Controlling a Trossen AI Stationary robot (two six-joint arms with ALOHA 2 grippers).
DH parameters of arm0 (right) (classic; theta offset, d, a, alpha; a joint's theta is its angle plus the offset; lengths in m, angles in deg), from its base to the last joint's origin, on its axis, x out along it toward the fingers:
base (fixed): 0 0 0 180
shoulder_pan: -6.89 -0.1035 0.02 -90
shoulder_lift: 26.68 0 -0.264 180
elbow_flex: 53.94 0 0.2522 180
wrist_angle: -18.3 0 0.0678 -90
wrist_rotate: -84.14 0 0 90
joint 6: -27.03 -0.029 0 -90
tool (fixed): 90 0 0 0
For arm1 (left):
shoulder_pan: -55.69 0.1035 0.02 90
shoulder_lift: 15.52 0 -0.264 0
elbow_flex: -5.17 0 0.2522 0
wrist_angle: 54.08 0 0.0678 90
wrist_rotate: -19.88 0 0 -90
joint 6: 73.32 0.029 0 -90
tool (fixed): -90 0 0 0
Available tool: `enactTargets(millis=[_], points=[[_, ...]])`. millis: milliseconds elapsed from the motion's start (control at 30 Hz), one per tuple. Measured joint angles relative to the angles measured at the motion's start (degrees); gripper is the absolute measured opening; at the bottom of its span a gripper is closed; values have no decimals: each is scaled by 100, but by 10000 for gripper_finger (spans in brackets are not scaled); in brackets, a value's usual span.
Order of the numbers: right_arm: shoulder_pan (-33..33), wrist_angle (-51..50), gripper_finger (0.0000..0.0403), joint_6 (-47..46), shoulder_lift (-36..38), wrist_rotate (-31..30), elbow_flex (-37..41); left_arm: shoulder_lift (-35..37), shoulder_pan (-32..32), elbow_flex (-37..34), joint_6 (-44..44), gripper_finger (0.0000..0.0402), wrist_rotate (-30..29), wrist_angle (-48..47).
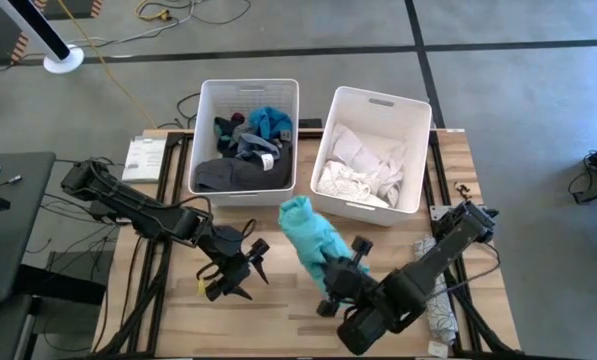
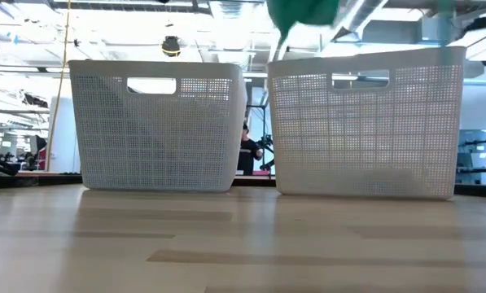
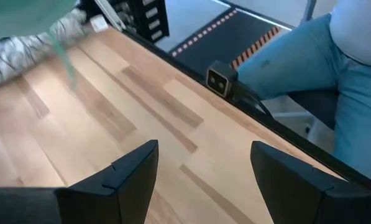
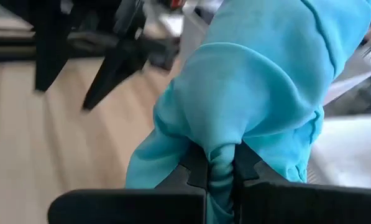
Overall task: Sort clothes
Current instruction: Put the rolled light blue shorts into the left white bin
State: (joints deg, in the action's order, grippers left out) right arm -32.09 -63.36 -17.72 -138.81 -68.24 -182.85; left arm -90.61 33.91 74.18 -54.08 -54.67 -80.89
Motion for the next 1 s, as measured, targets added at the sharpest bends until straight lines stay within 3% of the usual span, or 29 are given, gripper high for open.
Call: enactTargets(millis=[267,567,900,1000], points=[[226,-509,24,1146,0,-690,-935,0,-4,-2,385,249,-88,634],[724,-1651,24,1656,0,-892,-1928,-150,-7,-141,619,249,-110,1228],[1758,-2229,24,1835,631,-839,-1918,-1667,9,-618,335,249,-77,2905],[2080,-2230,24,1976,782,-515,-1914,-2021,13,-618,266,249,-81,3269]])
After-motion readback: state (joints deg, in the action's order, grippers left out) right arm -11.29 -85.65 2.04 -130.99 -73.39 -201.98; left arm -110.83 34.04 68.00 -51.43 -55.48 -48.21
